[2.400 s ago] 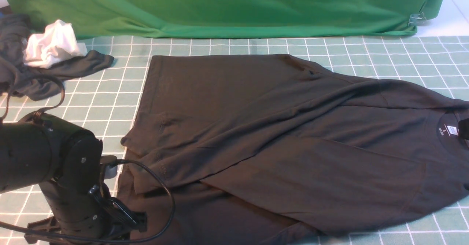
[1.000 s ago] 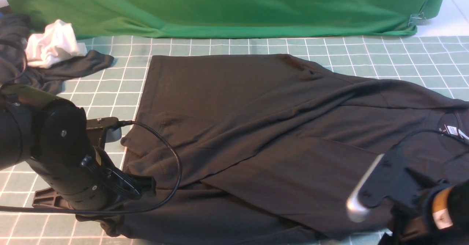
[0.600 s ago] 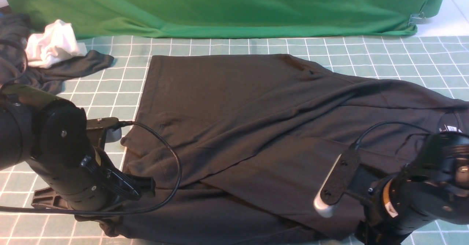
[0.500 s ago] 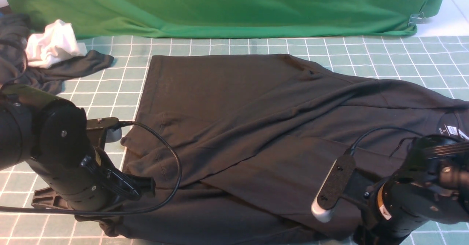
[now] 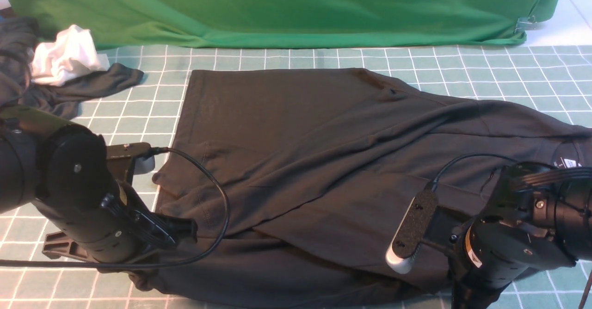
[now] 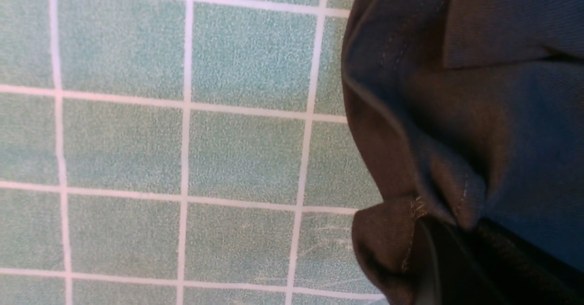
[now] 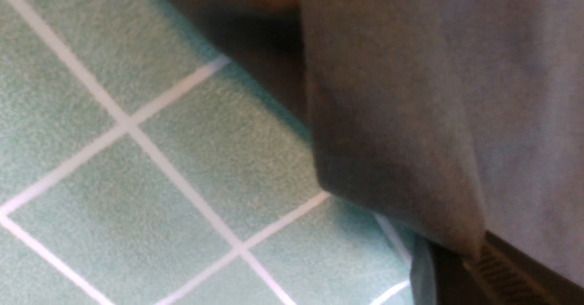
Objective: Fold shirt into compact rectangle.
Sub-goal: 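Grasp the near edge of the shirt at its hem and shoulder corners, then fold the black garment in half by bringing its near edge over to the far edge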
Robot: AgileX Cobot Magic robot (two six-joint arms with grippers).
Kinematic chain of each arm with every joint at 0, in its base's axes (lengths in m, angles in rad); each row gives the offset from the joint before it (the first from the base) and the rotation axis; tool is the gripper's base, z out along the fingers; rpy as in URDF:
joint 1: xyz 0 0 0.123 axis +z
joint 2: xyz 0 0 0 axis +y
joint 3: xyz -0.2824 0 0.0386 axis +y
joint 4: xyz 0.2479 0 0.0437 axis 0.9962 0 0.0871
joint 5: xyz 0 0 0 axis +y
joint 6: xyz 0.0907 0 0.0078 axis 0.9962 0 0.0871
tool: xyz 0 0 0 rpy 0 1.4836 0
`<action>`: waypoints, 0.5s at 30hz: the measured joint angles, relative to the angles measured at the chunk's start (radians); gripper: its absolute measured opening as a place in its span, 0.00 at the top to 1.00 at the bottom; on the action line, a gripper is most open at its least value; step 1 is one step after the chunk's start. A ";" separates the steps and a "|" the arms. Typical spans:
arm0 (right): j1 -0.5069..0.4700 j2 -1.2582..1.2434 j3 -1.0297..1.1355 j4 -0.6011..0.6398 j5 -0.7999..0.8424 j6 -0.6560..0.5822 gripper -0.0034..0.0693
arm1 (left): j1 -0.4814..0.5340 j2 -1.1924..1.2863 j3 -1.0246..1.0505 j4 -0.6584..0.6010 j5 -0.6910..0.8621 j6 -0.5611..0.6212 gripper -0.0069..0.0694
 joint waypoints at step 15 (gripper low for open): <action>0.202 -0.125 0.026 0.127 0.196 0.142 0.91 | -0.001 -0.144 0.111 -0.045 0.123 0.010 0.89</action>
